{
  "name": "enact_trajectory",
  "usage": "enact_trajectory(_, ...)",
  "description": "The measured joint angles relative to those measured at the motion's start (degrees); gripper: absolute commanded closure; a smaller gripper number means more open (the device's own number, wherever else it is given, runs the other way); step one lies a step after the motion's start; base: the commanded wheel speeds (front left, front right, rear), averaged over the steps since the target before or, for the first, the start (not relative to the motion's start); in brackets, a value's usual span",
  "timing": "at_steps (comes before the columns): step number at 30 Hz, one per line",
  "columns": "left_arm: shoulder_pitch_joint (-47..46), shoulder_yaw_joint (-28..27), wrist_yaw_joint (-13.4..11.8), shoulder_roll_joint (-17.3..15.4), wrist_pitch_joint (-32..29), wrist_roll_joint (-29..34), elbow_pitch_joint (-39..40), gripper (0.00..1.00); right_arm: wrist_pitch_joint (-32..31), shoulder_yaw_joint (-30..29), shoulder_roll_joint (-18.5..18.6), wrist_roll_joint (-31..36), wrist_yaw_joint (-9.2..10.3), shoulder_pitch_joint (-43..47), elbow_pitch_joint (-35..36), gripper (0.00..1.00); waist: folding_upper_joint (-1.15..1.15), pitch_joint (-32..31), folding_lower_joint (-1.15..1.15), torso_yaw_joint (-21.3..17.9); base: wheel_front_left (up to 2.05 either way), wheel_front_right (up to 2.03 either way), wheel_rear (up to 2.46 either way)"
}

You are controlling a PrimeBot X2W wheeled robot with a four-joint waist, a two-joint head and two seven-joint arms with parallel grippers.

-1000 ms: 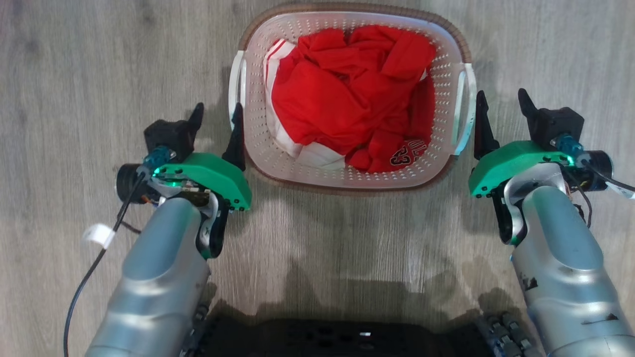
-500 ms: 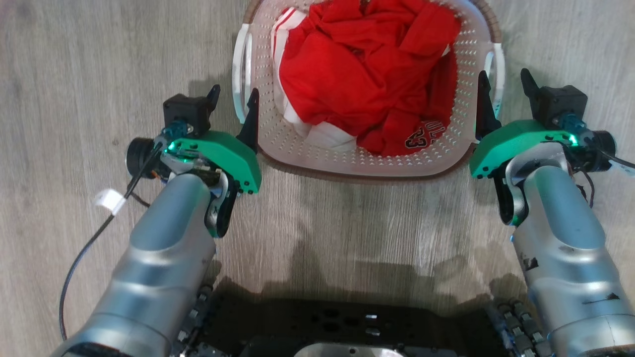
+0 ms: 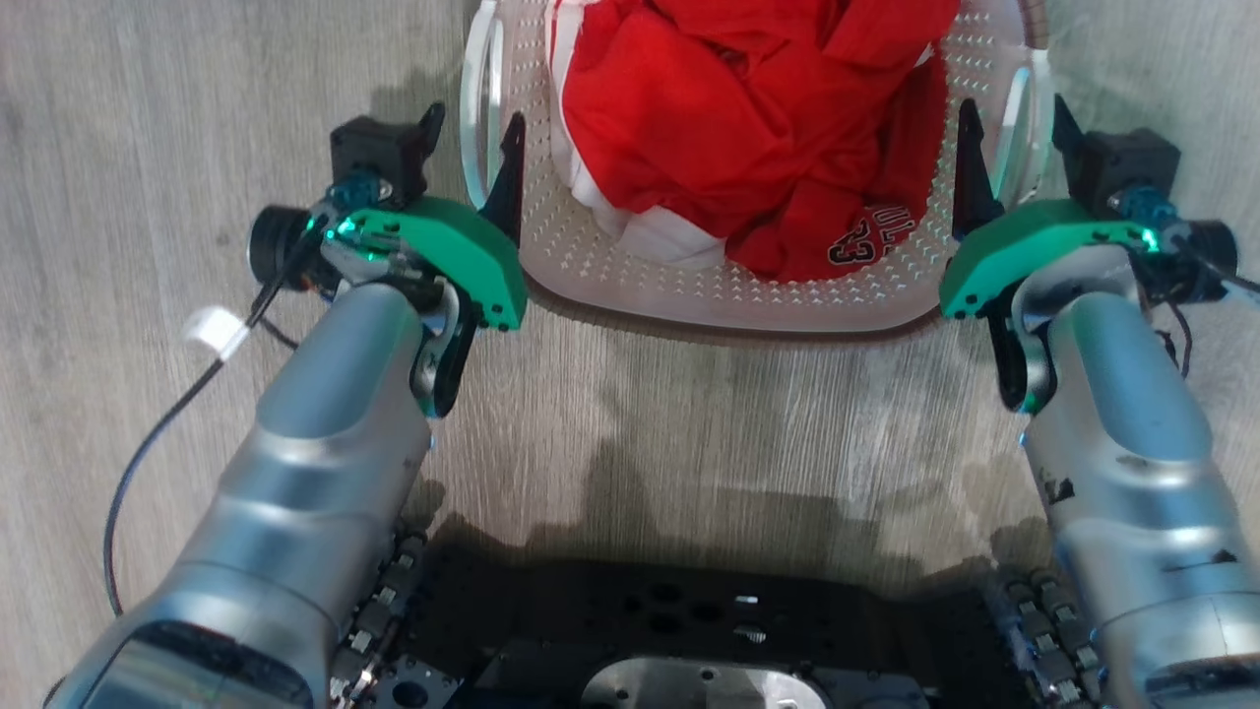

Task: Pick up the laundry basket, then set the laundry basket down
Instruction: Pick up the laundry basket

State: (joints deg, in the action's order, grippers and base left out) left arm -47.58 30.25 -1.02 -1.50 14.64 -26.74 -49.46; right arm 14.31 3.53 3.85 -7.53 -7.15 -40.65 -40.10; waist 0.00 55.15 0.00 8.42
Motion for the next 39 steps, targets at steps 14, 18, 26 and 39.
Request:
enact_trajectory(14, -4.18, 3.47, -0.01, 0.07, 0.00, -2.10, -2.32, 0.00, 0.00, 0.67, 0.05, -0.30, 0.00, -1.85, -1.52, 0.00, 0.00, 2.76, 0.00, -0.10, 0.00, 0.00, 0.00)
enact_trajectory(18, -5.24, 4.54, -0.01, 0.07, 0.07, -3.43, -3.59, 0.00, 0.00, 1.07, 0.07, -0.60, 0.00, -2.71, -1.71, 0.00, 0.00, 3.14, 0.00, -0.16, 0.00, 0.00, 0.00)
enact_trajectory(26, -5.58, 7.16, -0.03, 0.05, 0.07, -6.50, -5.41, 0.84, 0.00, 2.47, 0.07, -1.63, 0.00, -3.83, -3.32, 0.63, 0.00, 3.30, 0.00, -0.36, 0.00, 0.00, 0.00)
enact_trajectory(39, -5.17, 10.89, -1.10, 0.01, 0.03, -11.92, -6.47, 1.00, 0.09, 3.70, 0.15, -4.25, 0.00, -5.33, -7.88, 1.00, 0.01, 1.01, 0.00, -0.49, 0.00, 0.00, 0.00)
